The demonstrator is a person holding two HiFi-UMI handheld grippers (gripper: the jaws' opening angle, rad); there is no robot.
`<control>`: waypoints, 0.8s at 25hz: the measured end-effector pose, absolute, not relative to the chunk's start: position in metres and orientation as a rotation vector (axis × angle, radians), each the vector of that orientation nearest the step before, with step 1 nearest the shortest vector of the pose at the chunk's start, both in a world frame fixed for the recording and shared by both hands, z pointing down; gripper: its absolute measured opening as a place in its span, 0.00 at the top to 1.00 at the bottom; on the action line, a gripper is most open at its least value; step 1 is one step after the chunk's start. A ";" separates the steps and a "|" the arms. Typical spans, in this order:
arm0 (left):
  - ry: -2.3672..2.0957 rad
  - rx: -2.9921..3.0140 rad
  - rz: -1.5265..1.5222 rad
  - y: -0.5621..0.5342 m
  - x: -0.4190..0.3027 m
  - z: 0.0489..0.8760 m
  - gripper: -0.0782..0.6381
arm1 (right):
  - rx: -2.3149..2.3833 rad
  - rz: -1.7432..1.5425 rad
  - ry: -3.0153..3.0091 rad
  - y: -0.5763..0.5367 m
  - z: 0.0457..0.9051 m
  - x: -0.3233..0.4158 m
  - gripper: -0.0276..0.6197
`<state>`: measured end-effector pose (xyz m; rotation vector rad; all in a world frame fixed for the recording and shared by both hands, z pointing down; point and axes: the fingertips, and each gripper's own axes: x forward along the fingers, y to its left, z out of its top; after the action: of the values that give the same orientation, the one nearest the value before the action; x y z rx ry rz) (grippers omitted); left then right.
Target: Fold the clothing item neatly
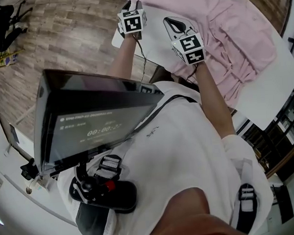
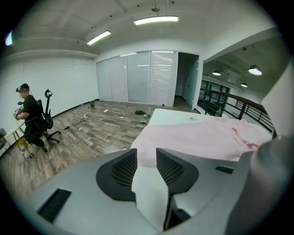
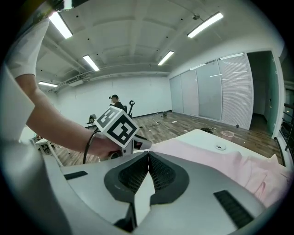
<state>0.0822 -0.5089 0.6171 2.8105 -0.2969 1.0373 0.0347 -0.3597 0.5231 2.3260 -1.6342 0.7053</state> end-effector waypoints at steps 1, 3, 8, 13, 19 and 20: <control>-0.318 2.804 1.040 -0.515 0.083 0.619 0.73 | 2.319 0.713 -1.634 -0.361 0.525 0.035 0.95; -0.353 2.792 1.042 -0.522 0.083 0.621 0.73 | 2.315 0.725 -1.626 -0.357 0.528 0.035 0.95; -0.411 2.762 1.061 -0.532 0.084 0.626 0.73 | 2.313 0.725 -1.607 -0.350 0.527 0.037 0.95; -0.416 2.730 1.075 -0.538 0.087 0.630 0.73 | 2.310 0.728 -1.588 -0.343 0.524 0.036 0.95; -0.376 2.706 1.136 -0.537 0.083 0.634 0.82 | 2.319 0.744 -1.560 -0.333 0.522 0.036 0.95; -0.363 2.709 1.141 -0.536 0.083 0.635 0.88 | 2.322 0.748 -1.558 -0.332 0.522 0.036 0.95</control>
<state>0.0830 -0.5357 0.6345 2.7086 -0.3630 1.1408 0.0360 -0.3315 0.5217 2.3224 -1.5580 0.7482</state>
